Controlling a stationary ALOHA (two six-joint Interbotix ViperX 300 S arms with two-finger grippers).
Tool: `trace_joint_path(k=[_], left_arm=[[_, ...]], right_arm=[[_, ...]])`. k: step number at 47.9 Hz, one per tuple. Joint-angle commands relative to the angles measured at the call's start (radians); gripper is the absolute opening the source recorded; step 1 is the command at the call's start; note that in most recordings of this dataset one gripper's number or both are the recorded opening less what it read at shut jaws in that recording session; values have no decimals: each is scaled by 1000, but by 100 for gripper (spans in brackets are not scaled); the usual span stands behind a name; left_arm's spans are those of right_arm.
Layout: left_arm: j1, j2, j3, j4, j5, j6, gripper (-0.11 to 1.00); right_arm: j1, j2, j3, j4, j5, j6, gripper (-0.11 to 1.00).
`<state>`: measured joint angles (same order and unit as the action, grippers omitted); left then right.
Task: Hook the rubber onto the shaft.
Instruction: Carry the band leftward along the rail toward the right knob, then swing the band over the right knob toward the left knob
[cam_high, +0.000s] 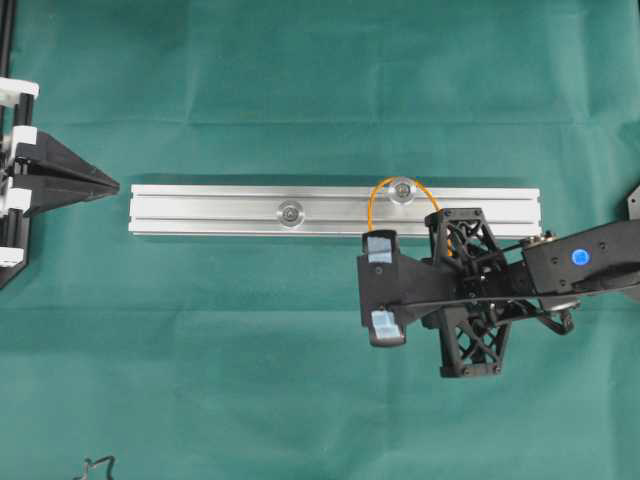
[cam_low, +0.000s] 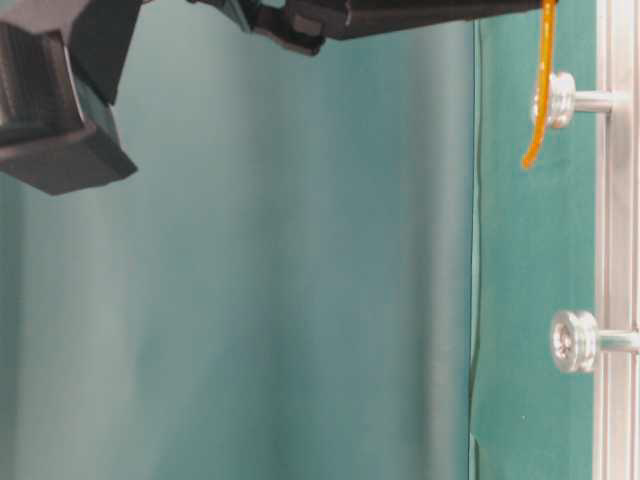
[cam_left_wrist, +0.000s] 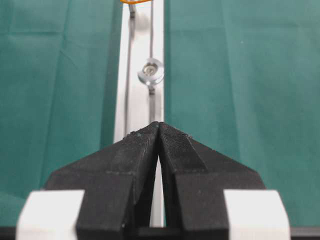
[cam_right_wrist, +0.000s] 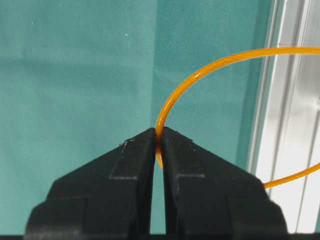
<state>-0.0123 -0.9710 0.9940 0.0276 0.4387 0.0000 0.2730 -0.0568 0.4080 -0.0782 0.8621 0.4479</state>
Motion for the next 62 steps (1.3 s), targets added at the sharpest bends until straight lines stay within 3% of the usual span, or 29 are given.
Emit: trace_joint_path(k=[1,14,35,52,62], left_arm=[[-3,6,-32,3,-5,-2,0],[-3,6,-32,3,-5,-2,0],[-3,0,-32,3,-5,0,0],[-3,0,-32,3,-5,0,0],[-3,0,-32,3,-5,0,0]], right_arm=[[6,-11,-26,11,-3,57,7],[6,-3,-37,49,-3,244,7],[6,67,-129,72,-2,318,7],[6,89,-160,69,-2,509,7],[6,100,-173,67,-3,574,7]])
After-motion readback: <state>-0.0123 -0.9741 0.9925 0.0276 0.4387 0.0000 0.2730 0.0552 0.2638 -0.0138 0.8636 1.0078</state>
